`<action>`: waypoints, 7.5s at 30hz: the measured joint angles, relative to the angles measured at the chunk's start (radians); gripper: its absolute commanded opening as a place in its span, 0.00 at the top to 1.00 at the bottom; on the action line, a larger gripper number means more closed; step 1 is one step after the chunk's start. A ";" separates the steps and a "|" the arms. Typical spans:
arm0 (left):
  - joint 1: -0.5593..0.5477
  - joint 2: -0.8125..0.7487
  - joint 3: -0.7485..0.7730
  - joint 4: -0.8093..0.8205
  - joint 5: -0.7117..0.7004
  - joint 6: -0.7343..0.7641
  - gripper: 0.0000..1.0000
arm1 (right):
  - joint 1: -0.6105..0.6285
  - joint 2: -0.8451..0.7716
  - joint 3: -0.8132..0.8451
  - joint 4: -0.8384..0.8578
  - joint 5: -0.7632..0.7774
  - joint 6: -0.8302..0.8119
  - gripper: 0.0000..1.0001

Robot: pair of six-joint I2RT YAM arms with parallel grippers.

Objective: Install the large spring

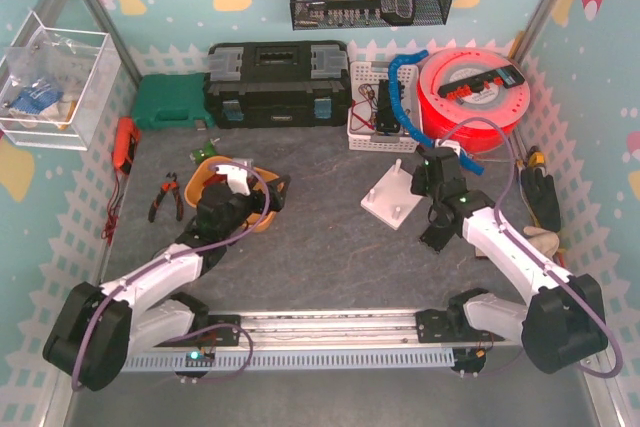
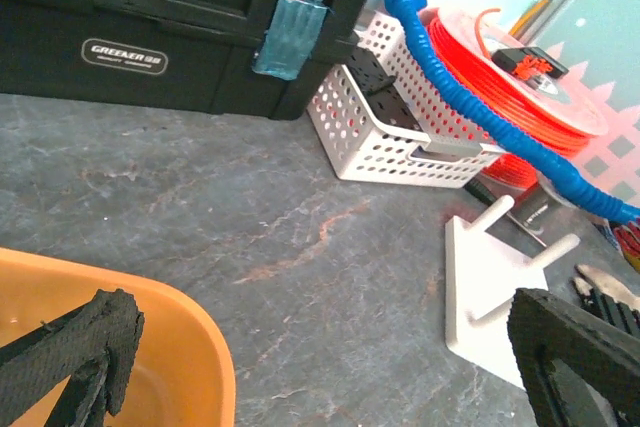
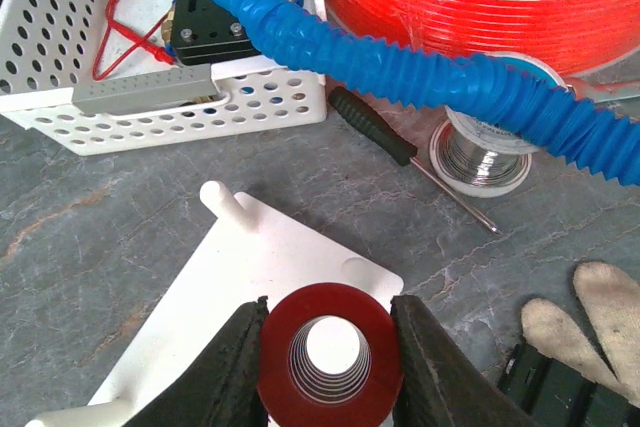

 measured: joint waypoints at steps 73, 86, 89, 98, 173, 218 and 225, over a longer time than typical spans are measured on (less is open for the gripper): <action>0.000 -0.071 -0.045 -0.028 -0.103 -0.013 0.01 | -0.085 0.144 0.009 0.124 -0.171 -0.022 0.25; 0.120 0.069 0.188 -0.309 -0.246 -0.087 0.08 | -0.083 -0.093 -0.098 0.231 -0.343 -0.026 0.09; 0.178 0.108 0.237 -0.372 -0.222 -0.082 0.18 | -0.083 -0.111 -0.142 0.241 -0.341 -0.017 0.06; 0.245 0.225 0.304 -0.535 -0.151 0.034 0.32 | -0.083 -0.167 -0.169 0.279 -0.341 -0.005 0.05; 0.326 0.592 0.494 -0.741 -0.002 1.133 0.83 | -0.083 -0.239 -0.200 0.323 -0.335 0.004 0.06; -0.166 0.143 -0.114 0.467 0.179 0.584 0.97 | 0.249 -0.015 0.036 0.295 -0.760 -0.067 0.26; -0.211 0.223 -0.182 0.631 0.157 0.609 0.98 | 0.344 0.077 0.100 0.275 -0.750 -0.068 0.22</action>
